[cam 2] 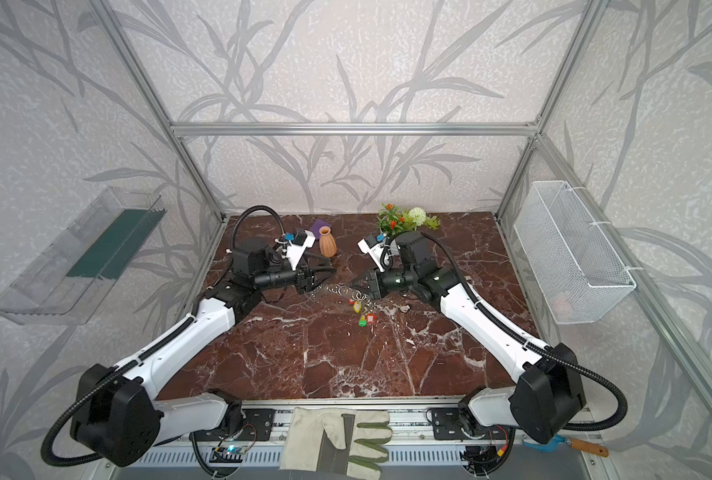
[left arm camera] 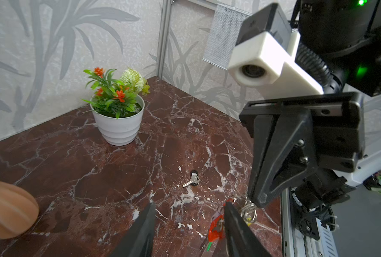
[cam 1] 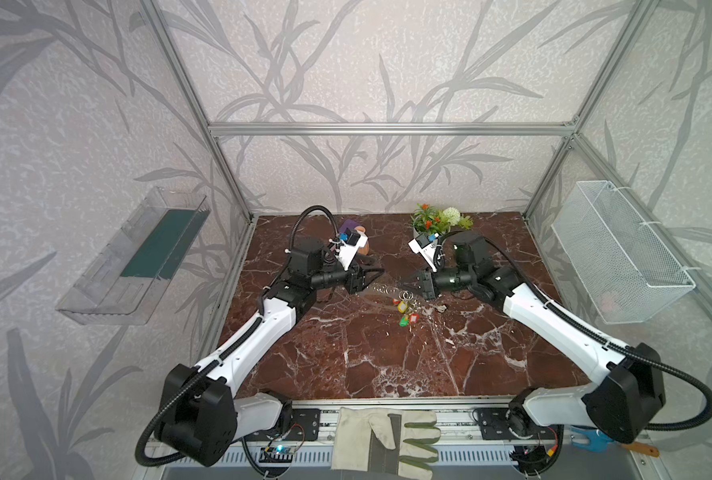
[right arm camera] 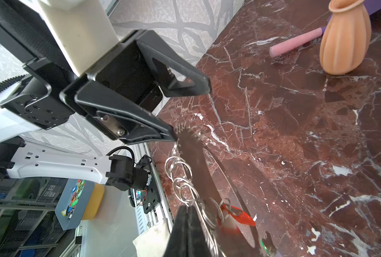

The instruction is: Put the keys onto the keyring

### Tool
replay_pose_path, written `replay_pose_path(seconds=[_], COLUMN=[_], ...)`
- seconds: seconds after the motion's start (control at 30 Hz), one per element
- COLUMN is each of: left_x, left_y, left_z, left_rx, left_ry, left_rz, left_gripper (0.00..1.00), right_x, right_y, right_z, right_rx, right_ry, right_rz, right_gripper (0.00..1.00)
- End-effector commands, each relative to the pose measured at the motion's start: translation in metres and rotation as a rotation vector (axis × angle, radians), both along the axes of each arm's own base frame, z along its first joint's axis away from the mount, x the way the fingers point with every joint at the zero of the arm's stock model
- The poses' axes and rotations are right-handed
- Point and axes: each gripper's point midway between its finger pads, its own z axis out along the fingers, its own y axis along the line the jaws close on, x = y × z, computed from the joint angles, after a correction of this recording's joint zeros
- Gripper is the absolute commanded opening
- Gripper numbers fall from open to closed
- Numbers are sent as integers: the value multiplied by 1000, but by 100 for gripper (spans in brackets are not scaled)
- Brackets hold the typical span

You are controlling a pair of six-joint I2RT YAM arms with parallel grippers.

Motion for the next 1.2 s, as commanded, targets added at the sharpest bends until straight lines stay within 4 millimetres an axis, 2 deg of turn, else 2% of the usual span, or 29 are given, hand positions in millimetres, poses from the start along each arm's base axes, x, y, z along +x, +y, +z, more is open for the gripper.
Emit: replay_pose_path(seconds=[0.0, 0.13, 0.33, 0.43, 0.67, 0.73, 0.9, 0.97, 1.07, 1.17], left_x=[-22, -26, -31, -39, -41, -36, -6, -4, -17, -29], left_y=[-5, -5, -6, -8, -10, -10, -1, -4, -11, -16], left_z=[7, -3, -7, -6, -3, -2, 7, 8, 5, -8], left_rx=[-12, 15, 17, 6, -13, -7, -40, -35, -18, 12], left_ry=[-35, -11, 4, 19, 17, 11, -37, -31, 2, 37], left_rz=[-151, -173, -203, -250, -280, -255, -118, -137, -262, -346], left_gripper=[50, 50, 50, 50, 49, 48, 48, 48, 48, 47], right_x=[-3, -1, 3, 5, 5, 4, 2, 2, 2, 2], right_y=[2, 1, 1, 0, -1, 0, 1, 1, 3, 4], right_z=[34, 35, 35, 35, 35, 34, 33, 33, 37, 39], right_rx=[71, 74, 80, 82, 96, 97, 109, 114, 132, 141], right_ry=[-62, -58, -49, -49, -38, -32, -25, -23, -20, -18], right_rz=[30, 26, 21, 16, 22, 26, 41, 42, 50, 55], right_gripper=[0, 0, 0, 0, 0, 0, 0, 0, 0, 0])
